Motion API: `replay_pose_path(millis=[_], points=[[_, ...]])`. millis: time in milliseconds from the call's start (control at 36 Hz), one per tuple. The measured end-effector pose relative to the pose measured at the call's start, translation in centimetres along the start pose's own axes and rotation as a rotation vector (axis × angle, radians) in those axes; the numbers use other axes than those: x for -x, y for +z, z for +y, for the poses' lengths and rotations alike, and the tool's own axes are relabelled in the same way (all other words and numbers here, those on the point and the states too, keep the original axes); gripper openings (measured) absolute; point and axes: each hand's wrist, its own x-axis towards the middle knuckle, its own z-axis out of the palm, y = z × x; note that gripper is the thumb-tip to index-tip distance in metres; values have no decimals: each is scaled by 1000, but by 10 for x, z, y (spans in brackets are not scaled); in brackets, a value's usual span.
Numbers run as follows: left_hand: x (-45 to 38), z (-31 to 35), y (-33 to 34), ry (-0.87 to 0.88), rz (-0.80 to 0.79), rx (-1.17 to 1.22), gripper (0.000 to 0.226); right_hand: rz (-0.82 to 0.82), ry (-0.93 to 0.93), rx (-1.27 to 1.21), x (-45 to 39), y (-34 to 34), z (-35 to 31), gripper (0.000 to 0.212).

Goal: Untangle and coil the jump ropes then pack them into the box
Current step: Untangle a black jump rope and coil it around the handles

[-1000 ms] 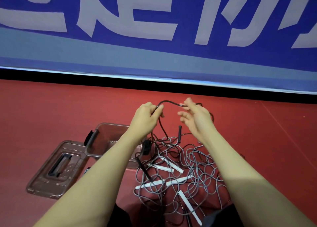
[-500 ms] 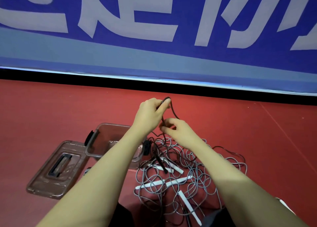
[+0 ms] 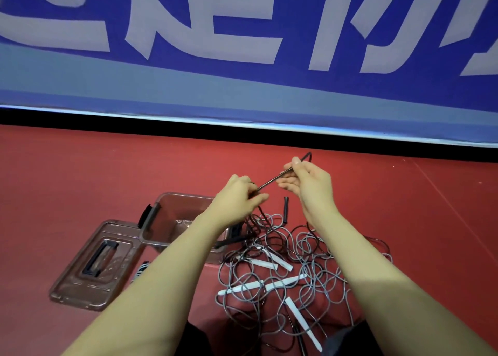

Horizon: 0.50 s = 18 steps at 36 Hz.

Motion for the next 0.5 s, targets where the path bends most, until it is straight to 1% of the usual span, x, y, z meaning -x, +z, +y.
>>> replay_pose_path(millis=[56,111,167,222,278,333,389,444,500], points=[[-1,-1,-4,-15,83,45,32,38,4,-63,0,1,-3,29],[0,-1,-9,-15,147,121,25,65,10,-121,0,1,-5,29],[-1,-1,-12,2,182,132,20,81,19,-149,1,1,-6,29],[-1,-1,-13,15,191,100,22,84,31,-188,1,1,-8,27],[-2,-1,-13,4,203,102,24,45,39,-251,2,1,-9,25],[-1,2,-15,-20,245,167,23,-31,50,-237,2,0,-8,23],[-2,4,-18,-28,296,239,22,-133,74,-71,2,-1,-4,15],[-2,8,-21,-24,332,265,23,-266,84,232,5,-4,3,10],[-2,11,-23,-17,346,278,24,-397,67,546,10,-5,11,18]])
